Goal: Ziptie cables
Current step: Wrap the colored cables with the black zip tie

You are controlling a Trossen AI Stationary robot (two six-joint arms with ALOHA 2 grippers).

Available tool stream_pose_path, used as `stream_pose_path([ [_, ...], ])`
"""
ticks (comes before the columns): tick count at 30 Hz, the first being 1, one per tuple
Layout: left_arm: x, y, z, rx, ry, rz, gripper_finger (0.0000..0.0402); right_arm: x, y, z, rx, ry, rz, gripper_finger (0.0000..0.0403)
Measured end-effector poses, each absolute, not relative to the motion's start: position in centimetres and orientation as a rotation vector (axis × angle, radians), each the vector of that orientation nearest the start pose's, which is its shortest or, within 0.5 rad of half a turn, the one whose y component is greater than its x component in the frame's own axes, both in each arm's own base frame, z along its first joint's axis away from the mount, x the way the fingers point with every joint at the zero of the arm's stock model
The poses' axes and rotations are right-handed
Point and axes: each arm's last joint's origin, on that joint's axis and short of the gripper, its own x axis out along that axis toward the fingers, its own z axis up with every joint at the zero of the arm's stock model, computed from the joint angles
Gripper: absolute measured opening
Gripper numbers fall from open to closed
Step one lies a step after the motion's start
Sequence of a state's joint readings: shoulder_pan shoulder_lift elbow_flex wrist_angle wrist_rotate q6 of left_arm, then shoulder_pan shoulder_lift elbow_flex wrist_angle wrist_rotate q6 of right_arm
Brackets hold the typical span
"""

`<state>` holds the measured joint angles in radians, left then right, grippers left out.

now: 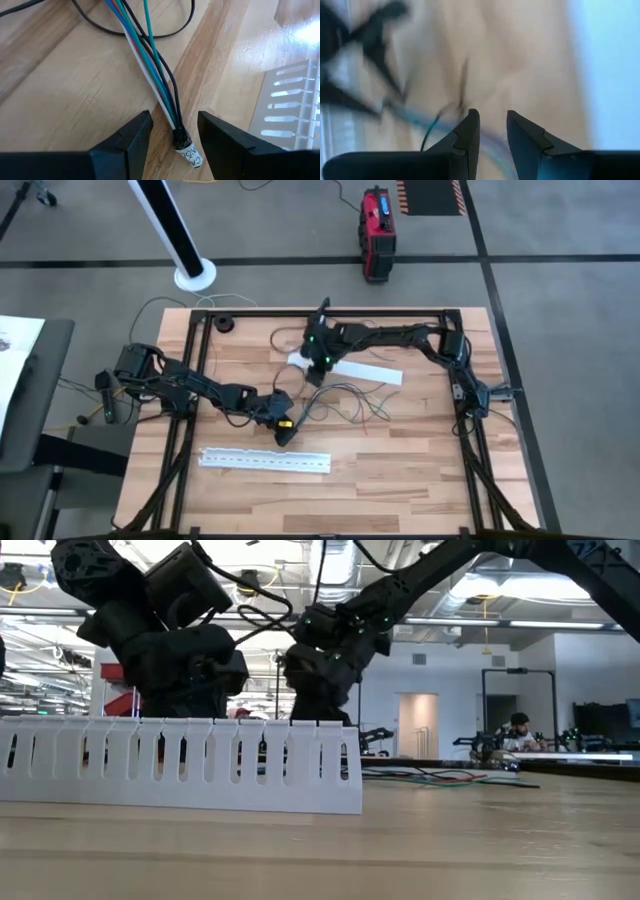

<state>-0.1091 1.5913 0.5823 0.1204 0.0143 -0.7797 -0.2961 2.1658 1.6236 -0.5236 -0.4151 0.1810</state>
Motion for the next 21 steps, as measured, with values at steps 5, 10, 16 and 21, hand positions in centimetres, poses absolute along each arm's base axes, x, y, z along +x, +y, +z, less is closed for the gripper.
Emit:
stream_pose_path([
  [5, 26.6, -3.1, 11.7, -0.677, 0.88, 0.245, 0.0164, 44.5, -12.5, 17.2, 0.579, 0.929, 0.0, 0.0091],
  [10, 26.6, -3.1, 11.7, -0.702, 0.878, 0.26, 0.0164, 45.0, -10.8, 15.4, 0.601, 0.987, 0.049, 0.0091],
  [16, 26.6, -3.1, 11.7, -0.708, 0.878, 0.263, 0.0164, 45.9, -9.2, 14.3, 0.574, 0.99, 0.083, 0.0091],
  [21, 26.5, -3.3, 11.7, -0.707, 0.877, 0.269, 0.0164, 46.3, -8.3, 12.7, 0.526, 1.024, 0.038, 0.0091],
])
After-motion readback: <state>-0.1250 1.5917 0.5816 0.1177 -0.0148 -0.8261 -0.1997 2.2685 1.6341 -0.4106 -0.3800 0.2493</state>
